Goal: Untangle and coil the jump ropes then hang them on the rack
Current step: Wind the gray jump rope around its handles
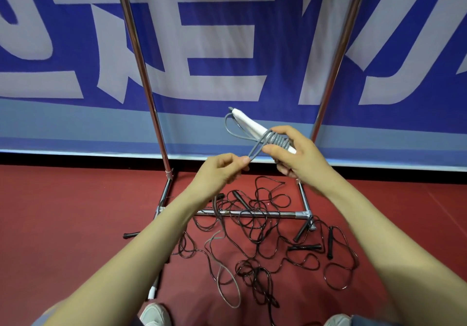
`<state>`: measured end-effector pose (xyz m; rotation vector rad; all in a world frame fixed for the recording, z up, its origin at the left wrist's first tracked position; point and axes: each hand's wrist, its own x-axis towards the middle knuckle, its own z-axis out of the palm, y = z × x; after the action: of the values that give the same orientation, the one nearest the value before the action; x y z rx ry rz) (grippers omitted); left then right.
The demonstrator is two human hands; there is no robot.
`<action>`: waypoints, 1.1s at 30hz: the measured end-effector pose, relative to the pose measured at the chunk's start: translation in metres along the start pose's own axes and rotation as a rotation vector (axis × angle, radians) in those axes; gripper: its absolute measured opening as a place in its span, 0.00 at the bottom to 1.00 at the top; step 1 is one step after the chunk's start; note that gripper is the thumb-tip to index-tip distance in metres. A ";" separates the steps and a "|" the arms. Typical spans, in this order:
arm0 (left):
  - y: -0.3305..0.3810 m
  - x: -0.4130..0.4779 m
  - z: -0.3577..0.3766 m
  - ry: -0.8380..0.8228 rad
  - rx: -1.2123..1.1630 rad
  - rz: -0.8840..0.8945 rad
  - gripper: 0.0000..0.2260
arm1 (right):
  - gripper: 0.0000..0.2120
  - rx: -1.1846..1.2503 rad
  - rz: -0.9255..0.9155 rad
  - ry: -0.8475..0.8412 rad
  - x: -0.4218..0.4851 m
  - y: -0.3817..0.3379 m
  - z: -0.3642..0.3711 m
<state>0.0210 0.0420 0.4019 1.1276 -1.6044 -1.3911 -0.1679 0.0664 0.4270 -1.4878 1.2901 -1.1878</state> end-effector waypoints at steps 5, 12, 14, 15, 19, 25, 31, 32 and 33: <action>0.000 -0.001 0.004 -0.049 -0.036 -0.008 0.10 | 0.16 0.230 0.033 0.028 -0.003 0.000 0.008; -0.002 -0.003 0.002 -0.003 0.013 -0.036 0.18 | 0.13 0.287 0.024 0.163 -0.004 0.000 0.017; -0.004 -0.001 -0.007 -0.044 -0.010 -0.020 0.13 | 0.09 0.292 0.035 0.173 -0.003 0.000 0.016; -0.006 0.000 -0.011 -0.076 -0.051 -0.018 0.10 | 0.08 0.296 0.038 0.170 -0.003 -0.001 0.015; -0.007 0.003 -0.017 -0.105 -0.070 -0.021 0.03 | 0.13 0.300 0.008 0.052 -0.007 -0.007 0.015; -0.023 0.004 -0.036 -0.209 0.266 0.098 0.05 | 0.21 -0.093 0.050 -0.420 -0.020 -0.012 0.006; 0.004 0.001 -0.022 -0.185 0.479 0.237 0.06 | 0.22 -0.460 0.206 -0.592 -0.020 0.004 0.008; 0.004 0.001 -0.017 -0.158 0.544 0.283 0.05 | 0.23 -0.501 0.215 -0.571 -0.019 0.007 0.008; 0.003 -0.001 -0.013 -0.124 0.586 0.320 0.05 | 0.23 -0.527 0.213 -0.548 -0.018 0.010 0.008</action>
<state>0.0329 0.0379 0.4071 1.0437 -2.2546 -0.8116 -0.1625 0.0827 0.4127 -1.8186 1.3741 -0.2610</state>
